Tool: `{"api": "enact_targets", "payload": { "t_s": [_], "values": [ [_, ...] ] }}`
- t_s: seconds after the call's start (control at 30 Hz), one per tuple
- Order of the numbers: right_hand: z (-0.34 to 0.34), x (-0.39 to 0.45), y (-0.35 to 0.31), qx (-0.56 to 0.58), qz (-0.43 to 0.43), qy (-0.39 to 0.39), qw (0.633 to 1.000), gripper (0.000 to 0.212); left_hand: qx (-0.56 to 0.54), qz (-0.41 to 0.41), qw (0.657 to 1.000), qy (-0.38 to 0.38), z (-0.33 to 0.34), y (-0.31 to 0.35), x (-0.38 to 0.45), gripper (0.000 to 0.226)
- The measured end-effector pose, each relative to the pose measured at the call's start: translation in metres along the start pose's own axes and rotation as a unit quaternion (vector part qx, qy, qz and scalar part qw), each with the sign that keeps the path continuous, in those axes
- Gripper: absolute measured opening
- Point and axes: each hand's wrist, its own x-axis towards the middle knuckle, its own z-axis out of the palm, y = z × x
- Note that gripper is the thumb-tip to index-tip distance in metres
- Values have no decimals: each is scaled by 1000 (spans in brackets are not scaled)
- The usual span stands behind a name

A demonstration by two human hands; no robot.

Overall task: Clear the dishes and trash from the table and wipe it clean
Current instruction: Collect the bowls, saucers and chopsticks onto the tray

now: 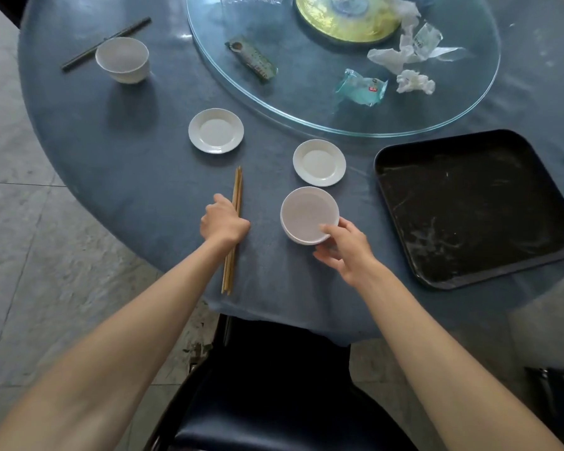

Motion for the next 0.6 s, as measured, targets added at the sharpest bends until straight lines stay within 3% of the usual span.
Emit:
{"api": "enact_targets", "payload": {
  "t_s": [0.2, 0.27, 0.33, 0.43, 0.6],
  "values": [
    [4, -5, 10, 100, 7, -32, 994, 56, 53, 1, 998, -18, -5, -4, -10, 16],
    [3, -8, 13, 108, 3, -27, 994, 57, 12, -3, 999, -36, -5, -9, -8, 15],
    [0, -14, 16, 107, 1, -22, 994, 57, -102, -19, 991, -81, -6, -17, -2, 5],
    [-6, -26, 20, 120, -2, -20, 993, 55, -317, -60, 925, -199, -16, -24, -9, 6],
    [-18, -57, 23, 138, -14, -33, 990, 50, -430, -58, 862, -262, -44, -42, -52, 17]
  ]
}}
